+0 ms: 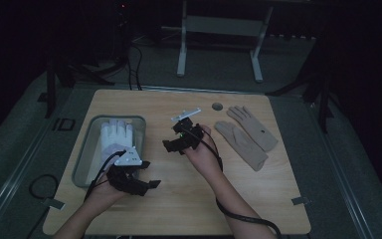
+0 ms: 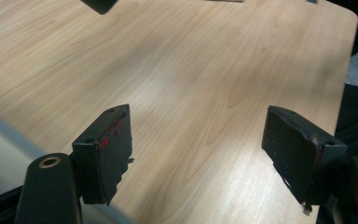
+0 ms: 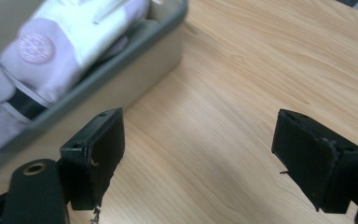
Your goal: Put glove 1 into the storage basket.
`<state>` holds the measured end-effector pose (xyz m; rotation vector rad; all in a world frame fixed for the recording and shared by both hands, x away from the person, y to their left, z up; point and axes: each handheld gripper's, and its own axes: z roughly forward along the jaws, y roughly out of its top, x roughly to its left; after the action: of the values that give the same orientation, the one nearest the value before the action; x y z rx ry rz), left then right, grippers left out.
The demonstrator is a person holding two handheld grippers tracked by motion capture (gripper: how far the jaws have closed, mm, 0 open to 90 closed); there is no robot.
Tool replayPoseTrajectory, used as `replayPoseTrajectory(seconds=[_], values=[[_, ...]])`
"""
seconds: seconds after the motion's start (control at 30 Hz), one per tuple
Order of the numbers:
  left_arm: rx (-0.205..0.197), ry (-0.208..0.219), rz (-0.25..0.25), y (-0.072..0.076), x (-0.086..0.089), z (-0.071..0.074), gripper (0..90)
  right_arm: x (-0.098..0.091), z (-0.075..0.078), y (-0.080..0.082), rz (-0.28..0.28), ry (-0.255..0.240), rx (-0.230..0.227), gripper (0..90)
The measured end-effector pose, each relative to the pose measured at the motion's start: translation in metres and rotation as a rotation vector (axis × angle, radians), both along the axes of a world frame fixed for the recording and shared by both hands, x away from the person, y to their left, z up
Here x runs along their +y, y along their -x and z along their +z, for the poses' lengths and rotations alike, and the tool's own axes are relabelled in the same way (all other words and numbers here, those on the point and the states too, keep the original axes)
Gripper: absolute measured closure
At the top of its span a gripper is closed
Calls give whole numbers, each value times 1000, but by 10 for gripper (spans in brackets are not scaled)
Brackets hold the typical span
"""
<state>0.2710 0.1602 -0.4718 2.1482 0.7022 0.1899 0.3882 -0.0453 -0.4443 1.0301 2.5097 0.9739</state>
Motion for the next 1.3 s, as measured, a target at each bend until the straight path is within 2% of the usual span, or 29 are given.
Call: replayPoseTrajectory(seconds=[0.07, 0.17, 0.2, 0.33, 0.37, 0.43, 0.6, 0.7, 0.8, 0.87, 0.97, 1.07, 1.13, 1.17, 1.3], values=[[-9, 15, -33, 3, -8, -2, 244, -9, -1, -1, -7, -2, -1, 160], [-13, 19, -54, 5, -14, -4, 244, -18, -2, -3, -18, 1, -7, 159], [-20, 21, -82, 6, -19, -6, 244, -28, -2, -3, -31, -3, -10, 159], [-21, 19, -112, 8, -29, -9, 244, -40, -3, -4, -48, 2, -19, 159], [-18, 2, -117, 7, -33, -12, 244, -44, -3, -5, -53, 5, -25, 160], [-9, 11, -134, 6, -39, -16, 243, -52, -5, -4, -57, 37, -58, 159], [-3, 8, -167, 4, -56, -28, 213, -68, -9, -2, -31, 47, -102, 141], [30, 16, -221, 3, -67, -37, 165, -78, -12, -1, -25, 35, -101, 136], [38, 37, -257, 3, -75, -44, 138, -88, -15, -1, -40, 10, -83, 127], [34, 35, -269, 3, -82, -50, 104, -95, -17, -1, -45, 8, -88, 126], [1, -5, -275, 4, -89, -58, 94, -106, -23, 0, -55, -13, -61, 122], [-10, -23, -260, 3, -94, -67, 72, -115, -29, 1, -72, -7, -35, 122], [-12, -32, -250, 1, -96, -72, 53, -122, -32, 1, -83, -23, -29, 123], [-21, -40, -249, 1, -96, -74, 36, -125, -33, 1, -88, -32, -30, 123], [-13, -43, -264, 1, -95, -83, 30, -138, -38, 4, -91, -37, -56, 106]])
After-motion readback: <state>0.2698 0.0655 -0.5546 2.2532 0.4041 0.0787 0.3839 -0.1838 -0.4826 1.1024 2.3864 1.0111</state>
